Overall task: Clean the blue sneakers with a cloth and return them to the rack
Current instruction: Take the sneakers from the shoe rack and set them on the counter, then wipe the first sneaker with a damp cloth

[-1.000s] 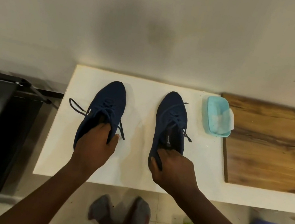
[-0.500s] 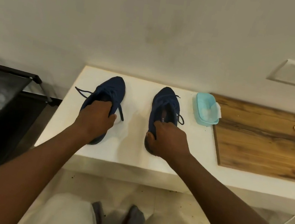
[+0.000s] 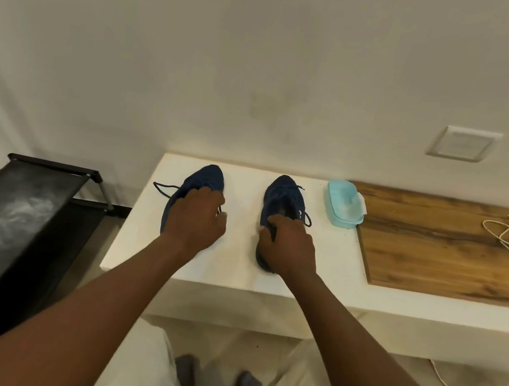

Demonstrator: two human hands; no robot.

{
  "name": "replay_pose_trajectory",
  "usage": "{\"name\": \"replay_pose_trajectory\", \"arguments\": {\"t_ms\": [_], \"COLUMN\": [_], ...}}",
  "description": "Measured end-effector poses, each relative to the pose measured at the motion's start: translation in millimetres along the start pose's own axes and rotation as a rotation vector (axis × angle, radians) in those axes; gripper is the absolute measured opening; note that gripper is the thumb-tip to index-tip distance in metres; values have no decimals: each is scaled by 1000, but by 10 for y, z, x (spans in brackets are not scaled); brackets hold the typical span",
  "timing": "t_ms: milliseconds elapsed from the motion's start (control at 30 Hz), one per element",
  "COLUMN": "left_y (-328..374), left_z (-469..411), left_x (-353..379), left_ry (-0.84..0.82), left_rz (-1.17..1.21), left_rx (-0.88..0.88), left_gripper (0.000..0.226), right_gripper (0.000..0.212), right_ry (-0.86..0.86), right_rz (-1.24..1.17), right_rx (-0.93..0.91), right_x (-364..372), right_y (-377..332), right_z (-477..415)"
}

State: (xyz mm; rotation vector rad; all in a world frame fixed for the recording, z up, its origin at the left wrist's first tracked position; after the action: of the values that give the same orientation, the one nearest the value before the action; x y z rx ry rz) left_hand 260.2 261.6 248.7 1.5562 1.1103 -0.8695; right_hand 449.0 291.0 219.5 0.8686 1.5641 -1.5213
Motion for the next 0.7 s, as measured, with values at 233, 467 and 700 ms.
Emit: {"name": "replay_pose_trajectory", "arguments": {"t_ms": [233,467,700], "left_y": [420,997,1056], "left_z": [-193,-589,-1033], "left_x": [194,838,1114], "left_ry": [4,-147,-150], "left_rz": [493,1614,1677], "left_rx": [-176,-916,-1016], "left_gripper": [20,53,41], "right_gripper": [18,24,26], "right_ry": [298,395,464], "right_rz": [-584,-917,-935], "right_rx": [161,344,445], "right_x": [-134,45,302], "right_y": [97,619,962], "right_z": [73,-239,-621]}}
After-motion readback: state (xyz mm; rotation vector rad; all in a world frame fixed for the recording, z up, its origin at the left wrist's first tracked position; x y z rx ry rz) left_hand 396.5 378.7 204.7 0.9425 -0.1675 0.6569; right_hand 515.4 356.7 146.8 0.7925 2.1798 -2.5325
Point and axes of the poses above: each hand's wrist, its own z-axis away from the middle knuckle, its own x-axis out of the palm, y = z × x, the point moved 3 cm from there along -z, towards the middle knuckle, and after that the axes turned 9 degrees about x, right-handed, at the moved point
